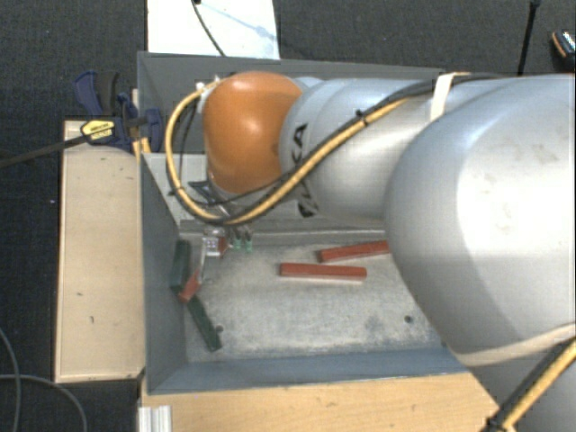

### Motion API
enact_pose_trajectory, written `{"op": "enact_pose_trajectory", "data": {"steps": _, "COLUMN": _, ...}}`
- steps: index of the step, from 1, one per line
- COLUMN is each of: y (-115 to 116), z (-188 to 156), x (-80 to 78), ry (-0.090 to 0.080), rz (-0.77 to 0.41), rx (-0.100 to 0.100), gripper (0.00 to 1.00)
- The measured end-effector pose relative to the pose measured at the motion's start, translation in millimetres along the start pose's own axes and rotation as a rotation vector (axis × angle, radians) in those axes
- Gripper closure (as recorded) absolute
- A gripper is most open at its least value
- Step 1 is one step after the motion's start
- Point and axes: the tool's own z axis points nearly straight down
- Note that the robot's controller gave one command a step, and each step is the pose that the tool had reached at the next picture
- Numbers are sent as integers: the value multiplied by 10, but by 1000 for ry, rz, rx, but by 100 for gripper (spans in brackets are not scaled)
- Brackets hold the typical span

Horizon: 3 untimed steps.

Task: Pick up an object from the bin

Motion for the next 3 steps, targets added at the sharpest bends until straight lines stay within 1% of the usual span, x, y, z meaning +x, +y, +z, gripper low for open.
{"op": "enact_pose_trajectory", "data": {"steps": 1, "y": -416, "z": 658, "x": -8, "ry": 4, "rz": 77, "rx": 3, "gripper": 0}}
{"op": "enact_pose_trajectory", "data": {"steps": 2, "y": -396, "z": 604, "x": -27, "ry": -2, "rz": 78, "rx": 1, "gripper": 100}}
{"op": "enact_pose_trajectory", "data": {"steps": 3, "y": -590, "z": 597, "x": 518, "ry": -7, "rz": -301, "rx": 0, "gripper": 100}}
